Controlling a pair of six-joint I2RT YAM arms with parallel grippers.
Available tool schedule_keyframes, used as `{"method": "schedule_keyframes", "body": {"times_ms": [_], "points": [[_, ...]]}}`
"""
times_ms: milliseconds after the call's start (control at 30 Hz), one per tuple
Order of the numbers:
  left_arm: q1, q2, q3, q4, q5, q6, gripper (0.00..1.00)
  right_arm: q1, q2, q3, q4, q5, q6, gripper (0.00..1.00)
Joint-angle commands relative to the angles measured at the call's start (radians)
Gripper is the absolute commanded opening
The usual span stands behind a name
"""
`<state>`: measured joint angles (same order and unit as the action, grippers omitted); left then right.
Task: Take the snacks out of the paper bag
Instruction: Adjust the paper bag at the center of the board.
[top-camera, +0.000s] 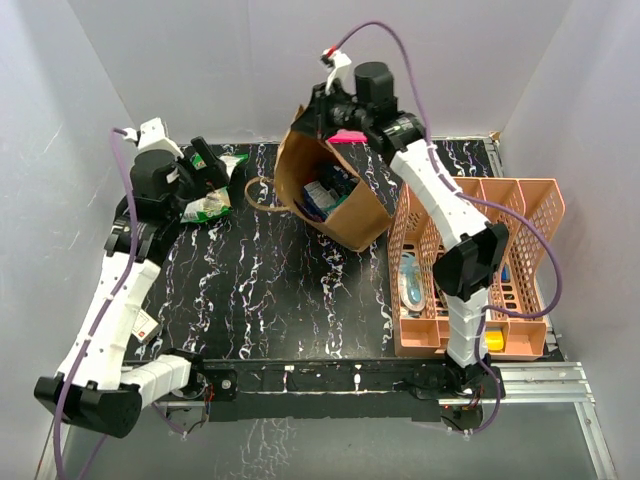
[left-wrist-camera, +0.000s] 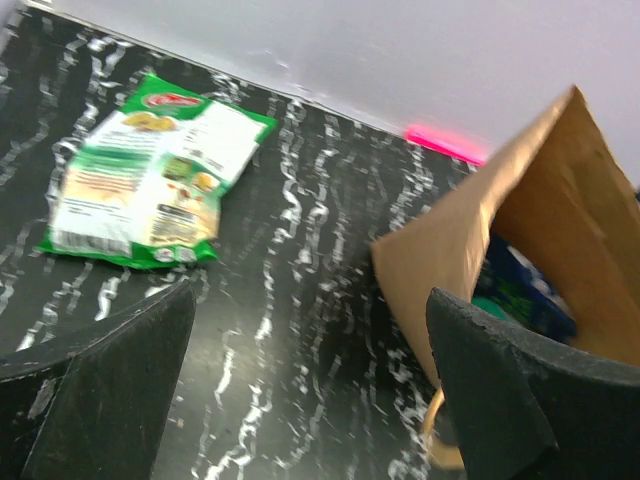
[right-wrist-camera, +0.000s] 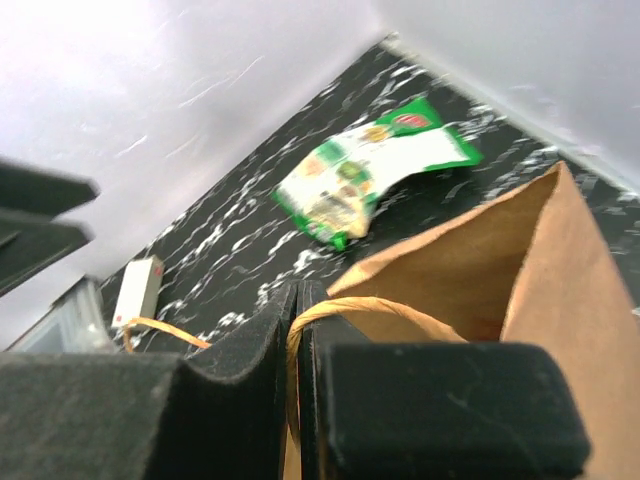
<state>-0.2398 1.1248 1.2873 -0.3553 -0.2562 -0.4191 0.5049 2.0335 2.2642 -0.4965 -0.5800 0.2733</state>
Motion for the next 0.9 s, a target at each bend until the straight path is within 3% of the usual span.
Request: {"method": "schedule_keyframes", "body": {"times_ms": [0,133,267,433,733,867], "points": [[-0.002,-0.048,0.013,-0.142,0.209,-0.125,0.98,-0.123,-0.130,-0.015,0.135,0.104,0.033,0.08],[-0.002,-0.085,-0.009,-0.220,0.349,-0.214,0.98,-0.230,-0.135,-0.004,0.166,0.085,-0.019,0.08],[-0.003,-0.150,-0.042,-0.314,0.367,-0.262,0.99,-0.369,-0.102,0.007,0.259,-0.071,0.003,0.08],[-0.001,-0.180,-0.059,-0.356,0.396,-0.309,0.98,-0.486,0.028,0.193,0.290,-0.213,0.042,0.08],[-0.002,-0.187,-0.087,-0.322,0.446,-0.354,0.98,-0.502,0.067,0.261,0.429,-0.302,0.056,0.08],[-0.003,-0.187,-0.112,-0.251,0.486,-0.325,0.98,-0.442,0.011,0.123,0.416,-0.329,0.064,0.08]]}}
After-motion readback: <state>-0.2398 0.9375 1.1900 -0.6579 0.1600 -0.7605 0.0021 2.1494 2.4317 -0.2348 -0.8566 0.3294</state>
